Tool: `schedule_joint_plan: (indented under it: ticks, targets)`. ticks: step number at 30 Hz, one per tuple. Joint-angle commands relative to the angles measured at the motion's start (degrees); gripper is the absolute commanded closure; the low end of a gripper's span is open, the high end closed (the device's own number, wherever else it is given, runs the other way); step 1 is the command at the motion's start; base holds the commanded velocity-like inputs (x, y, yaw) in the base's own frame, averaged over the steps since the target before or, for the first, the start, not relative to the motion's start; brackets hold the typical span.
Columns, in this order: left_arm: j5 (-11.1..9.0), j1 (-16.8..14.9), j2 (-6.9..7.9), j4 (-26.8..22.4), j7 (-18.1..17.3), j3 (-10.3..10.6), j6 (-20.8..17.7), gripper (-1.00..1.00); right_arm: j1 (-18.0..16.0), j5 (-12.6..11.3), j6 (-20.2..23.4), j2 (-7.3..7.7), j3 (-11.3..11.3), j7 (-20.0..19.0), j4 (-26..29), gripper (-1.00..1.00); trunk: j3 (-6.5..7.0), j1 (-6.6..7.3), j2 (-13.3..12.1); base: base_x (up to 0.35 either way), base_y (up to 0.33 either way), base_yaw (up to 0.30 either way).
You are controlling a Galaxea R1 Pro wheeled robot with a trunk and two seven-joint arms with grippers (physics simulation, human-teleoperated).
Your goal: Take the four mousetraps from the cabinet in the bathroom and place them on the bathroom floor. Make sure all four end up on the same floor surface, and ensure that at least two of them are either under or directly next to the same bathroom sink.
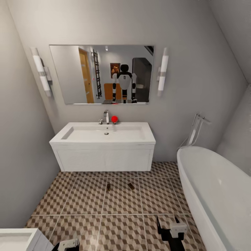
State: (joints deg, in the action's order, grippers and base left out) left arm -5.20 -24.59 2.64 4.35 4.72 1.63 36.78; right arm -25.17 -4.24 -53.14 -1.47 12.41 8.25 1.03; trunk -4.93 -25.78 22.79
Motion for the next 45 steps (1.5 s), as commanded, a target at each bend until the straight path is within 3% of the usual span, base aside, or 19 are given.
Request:
schedule_joint_plan:
  ticks: [1, 45]
  targets:
    - [-0.52, -0.11, -0.01, 0.22, -0.15, 0.21, 0.34, -1.0, -0.06, -0.42, -0.15, -0.01, 0.51, 0.19, -0.06, -1.0, -0.13, 0.0, 0.13, -0.308, 0.0, 0.0]
    - [-0.52, -0.11, -0.01, 0.22, -0.15, 0.21, 0.32, -1.0, -0.06, -0.42, -0.12, -0.11, 0.51, 0.19, -0.06, -1.0, -0.13, 0.0, 0.13, -0.332, 0.0, 0.0]
